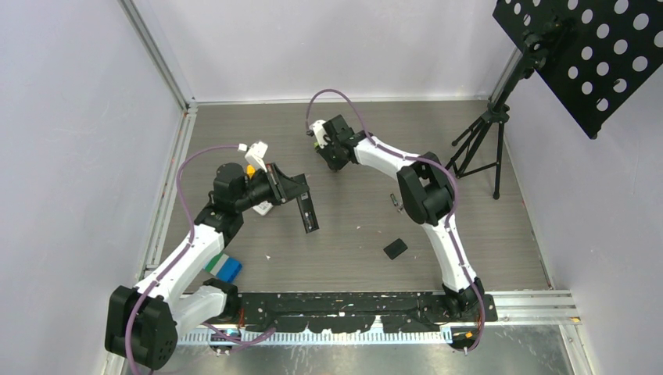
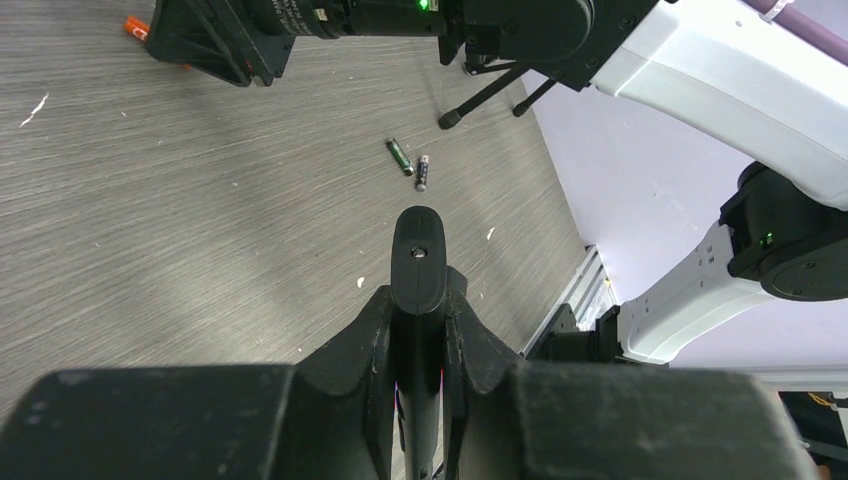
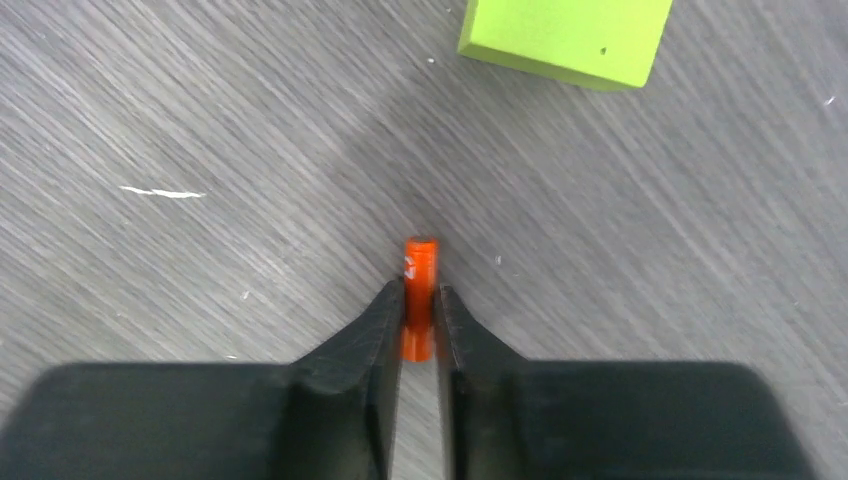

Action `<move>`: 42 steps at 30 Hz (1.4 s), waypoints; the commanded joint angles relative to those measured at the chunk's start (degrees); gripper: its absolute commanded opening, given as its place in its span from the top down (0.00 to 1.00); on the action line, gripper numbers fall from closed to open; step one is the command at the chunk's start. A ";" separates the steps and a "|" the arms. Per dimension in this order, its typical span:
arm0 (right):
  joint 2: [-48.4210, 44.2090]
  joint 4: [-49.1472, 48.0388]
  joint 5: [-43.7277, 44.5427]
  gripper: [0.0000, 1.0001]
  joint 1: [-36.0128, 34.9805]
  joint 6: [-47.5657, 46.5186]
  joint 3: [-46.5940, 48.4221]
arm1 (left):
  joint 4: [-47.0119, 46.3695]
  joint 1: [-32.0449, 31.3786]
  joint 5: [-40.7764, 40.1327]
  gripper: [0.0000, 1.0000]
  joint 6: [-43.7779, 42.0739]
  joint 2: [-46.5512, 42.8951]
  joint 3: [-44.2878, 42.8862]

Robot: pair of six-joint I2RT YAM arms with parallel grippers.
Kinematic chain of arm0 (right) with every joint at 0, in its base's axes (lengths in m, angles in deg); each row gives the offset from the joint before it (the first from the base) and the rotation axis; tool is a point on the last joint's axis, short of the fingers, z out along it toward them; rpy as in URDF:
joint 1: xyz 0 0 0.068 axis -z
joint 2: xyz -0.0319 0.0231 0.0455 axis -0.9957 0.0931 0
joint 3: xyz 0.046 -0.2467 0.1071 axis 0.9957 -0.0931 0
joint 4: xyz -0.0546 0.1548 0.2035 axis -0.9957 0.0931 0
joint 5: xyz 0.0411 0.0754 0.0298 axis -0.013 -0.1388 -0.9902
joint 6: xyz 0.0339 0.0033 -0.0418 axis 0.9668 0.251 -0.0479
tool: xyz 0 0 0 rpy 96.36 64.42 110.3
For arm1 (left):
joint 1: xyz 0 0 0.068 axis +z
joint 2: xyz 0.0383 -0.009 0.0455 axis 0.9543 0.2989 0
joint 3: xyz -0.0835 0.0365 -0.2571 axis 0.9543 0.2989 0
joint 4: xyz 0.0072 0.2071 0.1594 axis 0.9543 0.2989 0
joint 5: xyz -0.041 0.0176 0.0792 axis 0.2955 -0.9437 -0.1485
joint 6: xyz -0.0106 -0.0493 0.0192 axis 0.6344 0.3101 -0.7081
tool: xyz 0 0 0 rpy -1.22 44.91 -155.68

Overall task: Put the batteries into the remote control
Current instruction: Pick up the battery from the center of the board, then load the battery into the remote control.

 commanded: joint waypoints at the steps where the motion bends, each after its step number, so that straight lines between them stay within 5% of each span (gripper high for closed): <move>1: 3.87 5.71 0.94 0.87 -1.07 0.38 -0.62 | -0.55 0.22 -0.35 1.00 -1.23 -1.83 -2.41; 4: 2.08 4.45 7.16 0.99 -0.93 4.15 -1.90 | -0.44 0.22 -0.94 1.00 -1.19 -2.56 -2.01; 11: -9.61 0.16 14.11 1.00 -0.55 18.38 -10.67 | -3.97 0.22 -3.27 1.00 1.93 -2.57 0.25; 22: -43.22 -1.83 9.13 1.00 -1.75 45.58 -32.59 | -32.18 -1.37 5.33 1.00 23.36 16.67 2.95; 35: -58.58 7.28 -14.05 1.00 -6.57 42.51 -40.71 | -48.67 -5.14 6.60 1.00 31.47 31.44 2.27; 42: -56.39 9.59 -5.47 0.98 -10.04 41.23 -38.66 | -53.54 -5.22 6.36 1.00 33.74 33.38 3.10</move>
